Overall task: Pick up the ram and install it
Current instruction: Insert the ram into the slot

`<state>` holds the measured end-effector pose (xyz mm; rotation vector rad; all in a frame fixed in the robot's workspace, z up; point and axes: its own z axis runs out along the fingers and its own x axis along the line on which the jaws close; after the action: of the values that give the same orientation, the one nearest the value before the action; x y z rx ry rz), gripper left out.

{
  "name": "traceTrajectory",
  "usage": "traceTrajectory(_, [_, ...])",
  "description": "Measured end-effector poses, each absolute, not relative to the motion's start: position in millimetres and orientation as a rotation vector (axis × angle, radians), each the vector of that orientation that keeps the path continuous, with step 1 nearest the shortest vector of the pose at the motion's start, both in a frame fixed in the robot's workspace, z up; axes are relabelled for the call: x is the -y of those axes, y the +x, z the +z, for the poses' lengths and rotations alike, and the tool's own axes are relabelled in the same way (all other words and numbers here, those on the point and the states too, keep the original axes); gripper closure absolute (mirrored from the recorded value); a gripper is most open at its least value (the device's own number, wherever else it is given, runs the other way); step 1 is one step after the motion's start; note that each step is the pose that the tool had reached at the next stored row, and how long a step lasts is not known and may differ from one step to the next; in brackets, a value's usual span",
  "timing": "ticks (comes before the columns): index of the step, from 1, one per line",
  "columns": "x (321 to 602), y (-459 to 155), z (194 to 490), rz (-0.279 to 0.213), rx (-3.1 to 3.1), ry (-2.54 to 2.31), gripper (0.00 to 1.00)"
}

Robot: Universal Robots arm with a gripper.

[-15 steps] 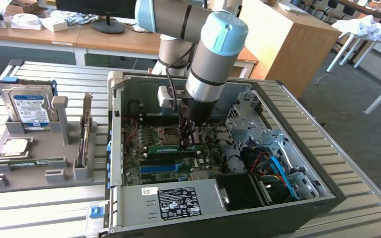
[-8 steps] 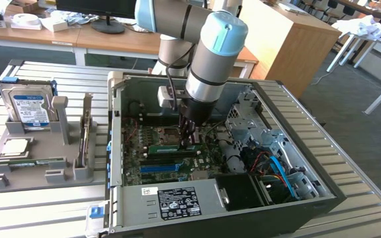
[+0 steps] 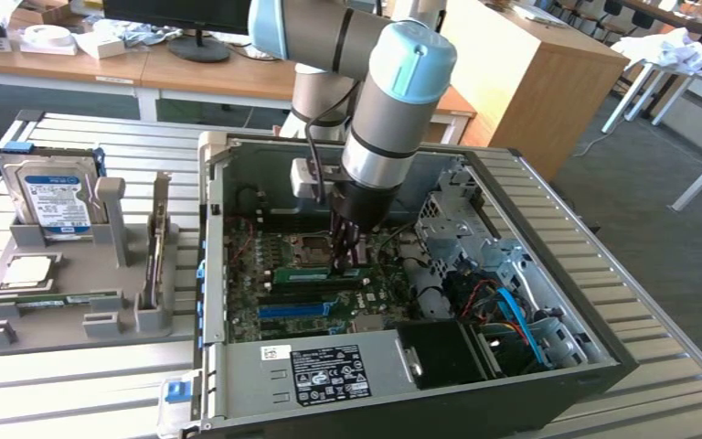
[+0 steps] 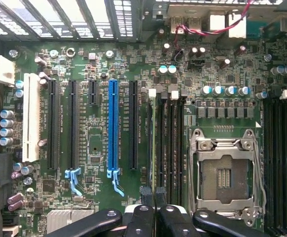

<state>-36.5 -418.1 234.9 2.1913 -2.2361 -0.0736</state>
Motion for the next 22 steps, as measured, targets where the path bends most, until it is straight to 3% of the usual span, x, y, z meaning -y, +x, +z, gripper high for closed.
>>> traceTrajectory(22, [417.3,-37.2,233.1,-0.071,2.245,2.185,0.88])
